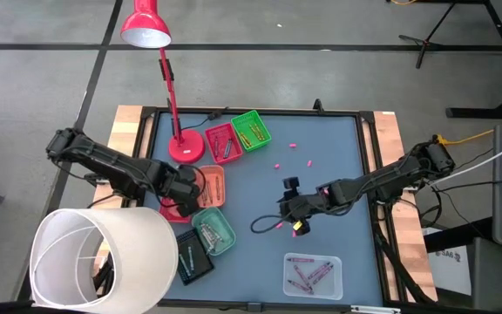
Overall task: Sort crayons
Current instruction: Put the orange crayon into the left red basket, then put the gray crayon into the light green bin
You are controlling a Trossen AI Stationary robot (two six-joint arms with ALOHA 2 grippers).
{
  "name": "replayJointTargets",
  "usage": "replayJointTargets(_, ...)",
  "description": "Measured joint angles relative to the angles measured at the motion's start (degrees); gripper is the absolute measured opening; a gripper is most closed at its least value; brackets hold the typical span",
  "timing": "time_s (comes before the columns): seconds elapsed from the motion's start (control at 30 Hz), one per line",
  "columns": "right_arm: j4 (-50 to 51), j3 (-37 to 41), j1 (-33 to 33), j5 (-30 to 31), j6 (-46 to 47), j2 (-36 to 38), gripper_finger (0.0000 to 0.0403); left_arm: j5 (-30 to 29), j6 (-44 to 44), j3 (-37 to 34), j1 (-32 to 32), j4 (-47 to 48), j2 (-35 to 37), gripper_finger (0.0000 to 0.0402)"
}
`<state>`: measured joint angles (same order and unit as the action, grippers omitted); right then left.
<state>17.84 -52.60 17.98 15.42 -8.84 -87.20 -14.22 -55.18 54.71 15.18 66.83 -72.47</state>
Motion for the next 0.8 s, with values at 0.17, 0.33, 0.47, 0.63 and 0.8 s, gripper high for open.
replayJointTargets(0.17,5.5,0.0,0.0,0.0,-1.8,0.0,0.0162,0.0,-1.7,-2.1,0.0,0.0,-0.1,0.0018)
replayJointTargets(0.33,9.1,0.0,0.0,-4.0,-10.2,-0.1,0.0162,0.0,-1.5,-2.5,0.0,0.0,-0.1,0.0054)
replayJointTargets(0.47,9.1,0.0,0.0,-8.0,-17.6,-0.1,0.0162,0.0,-1.5,-2.5,0.0,-0.6,-0.1,0.0084)
replayJointTargets(0.63,9.1,0.0,0.0,-8.5,-24.0,-0.9,0.0162,0.0,-1.3,-2.5,0.0,-3.7,-0.1,0.0106)
replayJointTargets(0.8,9.5,0.0,0.0,-9.0,-28.4,-4.5,0.0161,-0.1,-1.3,-2.5,0.0,-7.0,-0.1,0.0113)
